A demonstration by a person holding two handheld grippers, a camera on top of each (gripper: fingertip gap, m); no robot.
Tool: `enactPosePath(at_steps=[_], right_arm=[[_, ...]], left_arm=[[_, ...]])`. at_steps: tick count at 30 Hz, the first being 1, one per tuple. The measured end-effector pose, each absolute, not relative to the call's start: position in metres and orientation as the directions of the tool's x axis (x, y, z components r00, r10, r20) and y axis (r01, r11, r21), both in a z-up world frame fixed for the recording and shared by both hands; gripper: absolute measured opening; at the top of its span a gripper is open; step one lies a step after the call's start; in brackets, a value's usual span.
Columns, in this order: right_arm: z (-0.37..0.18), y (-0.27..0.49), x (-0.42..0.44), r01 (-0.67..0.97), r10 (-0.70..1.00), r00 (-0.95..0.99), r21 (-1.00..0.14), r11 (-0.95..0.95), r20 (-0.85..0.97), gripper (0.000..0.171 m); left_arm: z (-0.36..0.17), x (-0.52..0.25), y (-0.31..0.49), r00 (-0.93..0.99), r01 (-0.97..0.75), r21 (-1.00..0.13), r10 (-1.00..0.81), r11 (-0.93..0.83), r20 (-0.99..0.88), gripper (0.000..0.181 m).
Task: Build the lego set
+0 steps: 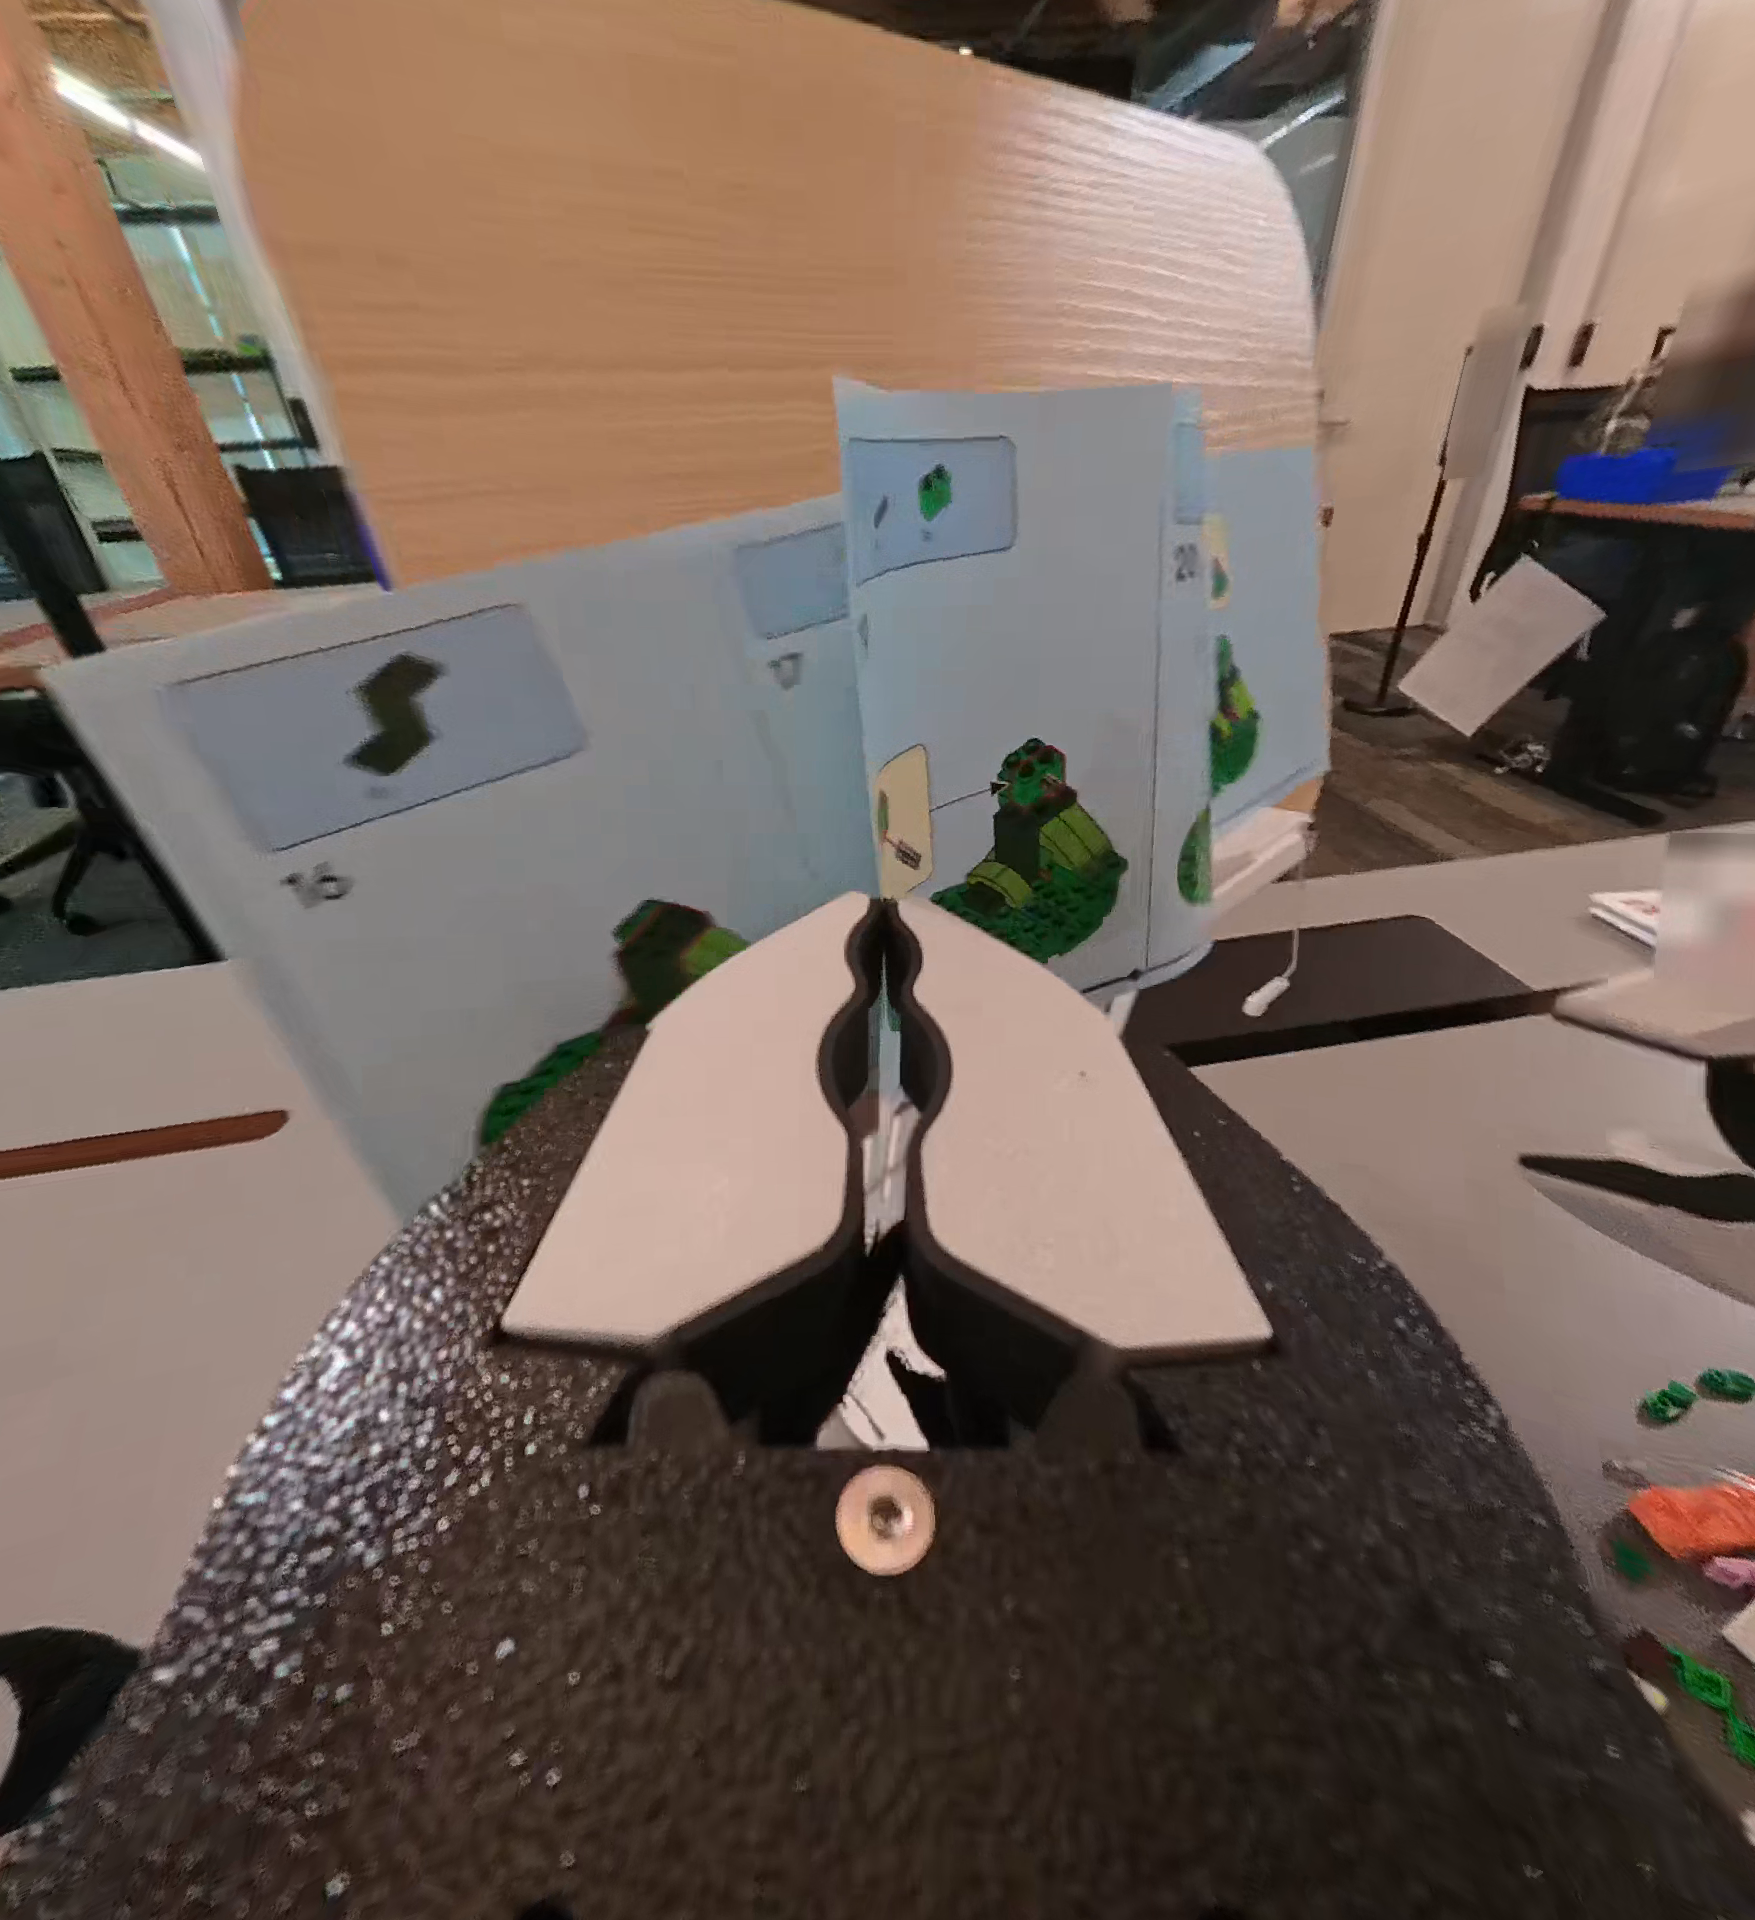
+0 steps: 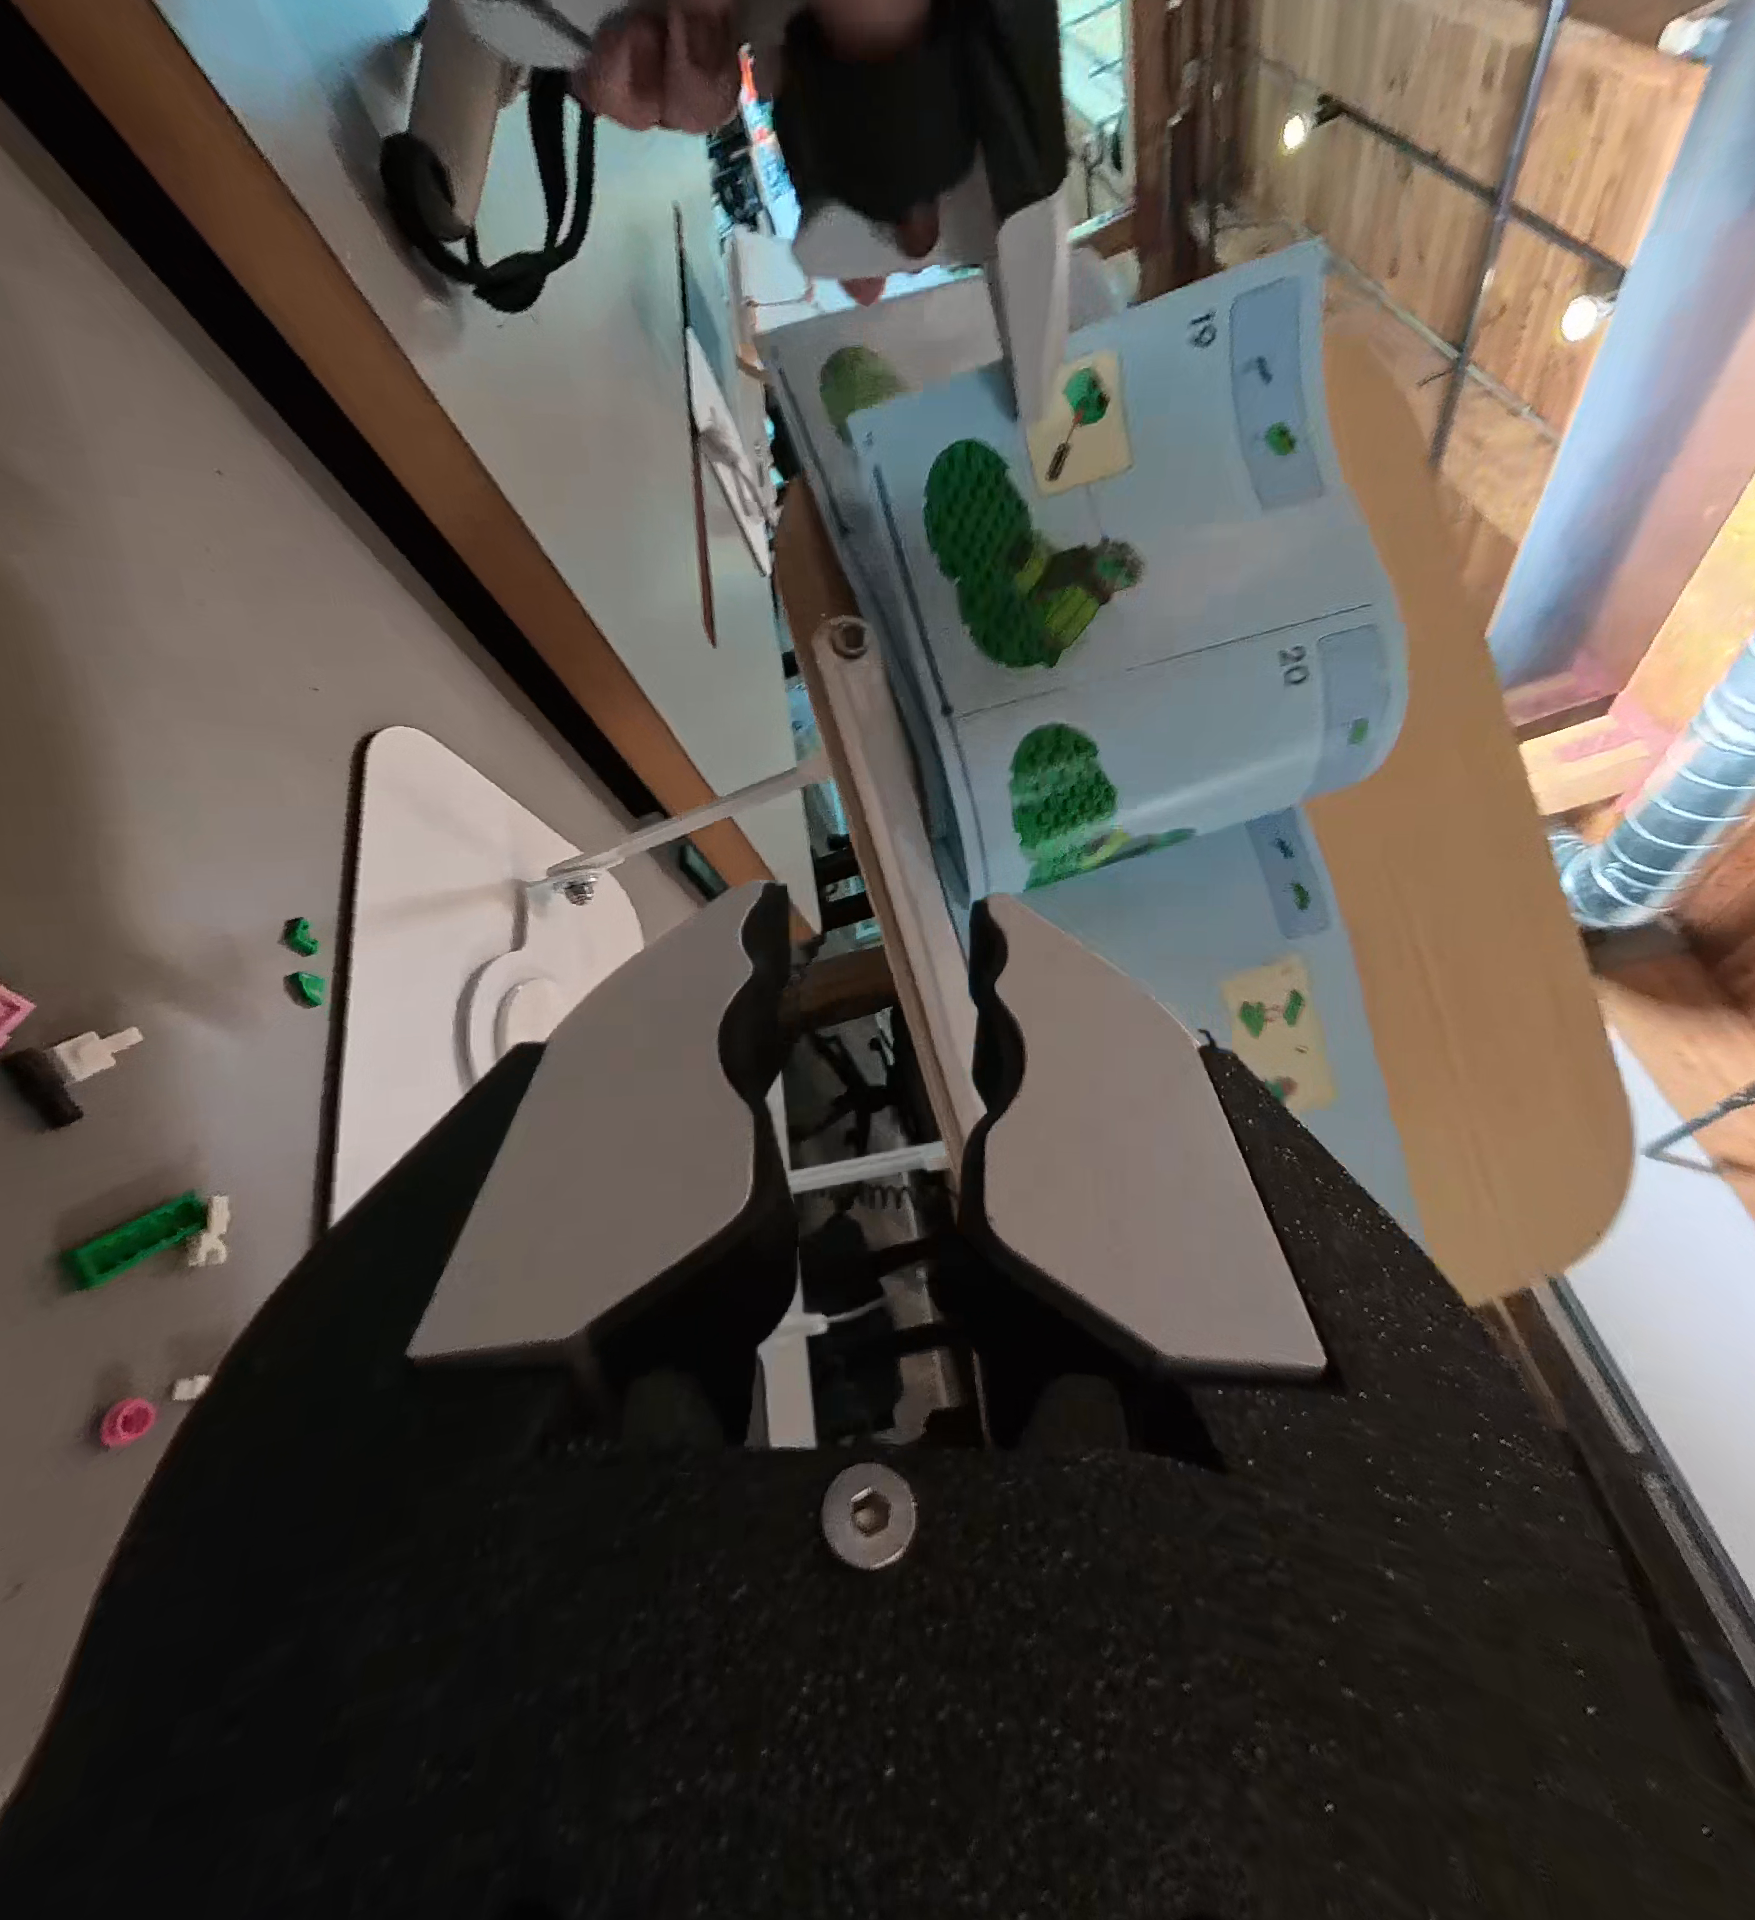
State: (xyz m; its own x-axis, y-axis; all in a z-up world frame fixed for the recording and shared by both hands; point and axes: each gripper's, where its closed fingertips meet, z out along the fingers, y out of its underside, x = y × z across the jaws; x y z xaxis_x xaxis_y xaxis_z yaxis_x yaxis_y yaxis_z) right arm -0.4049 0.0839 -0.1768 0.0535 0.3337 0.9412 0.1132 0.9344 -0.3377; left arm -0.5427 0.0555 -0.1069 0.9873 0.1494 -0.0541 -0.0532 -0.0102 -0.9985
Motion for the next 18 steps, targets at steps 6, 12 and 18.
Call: enactPosePath(at_steps=[6, 12, 18], right_arm=[[-0.192, 0.068, -0.458, 0.186, 0.251, -0.057, -0.237, 0.954, 0.966, 0.032], [-0.194, 0.043, -0.526, 0.246, 0.027, -0.099, -0.001, 0.969, 0.995, 0.031], [-0.196, 0.038, -0.568, 0.308, -0.127, -0.118, 0.157, 0.938, 0.985, 0.03]], left_arm=[[-0.111, -0.585, 0.054, 0.985, 0.011, -1.0, 0.174, -0.02, 0.007, 0.0], [-0.119, -0.604, 0.049, 0.98, 0.022, -0.999, 0.196, -0.045, 0.013, 0.0], [-0.131, -0.609, 0.038, 0.981, 0.018, -0.997, 0.194, -0.071, 0.004, 0.0]])
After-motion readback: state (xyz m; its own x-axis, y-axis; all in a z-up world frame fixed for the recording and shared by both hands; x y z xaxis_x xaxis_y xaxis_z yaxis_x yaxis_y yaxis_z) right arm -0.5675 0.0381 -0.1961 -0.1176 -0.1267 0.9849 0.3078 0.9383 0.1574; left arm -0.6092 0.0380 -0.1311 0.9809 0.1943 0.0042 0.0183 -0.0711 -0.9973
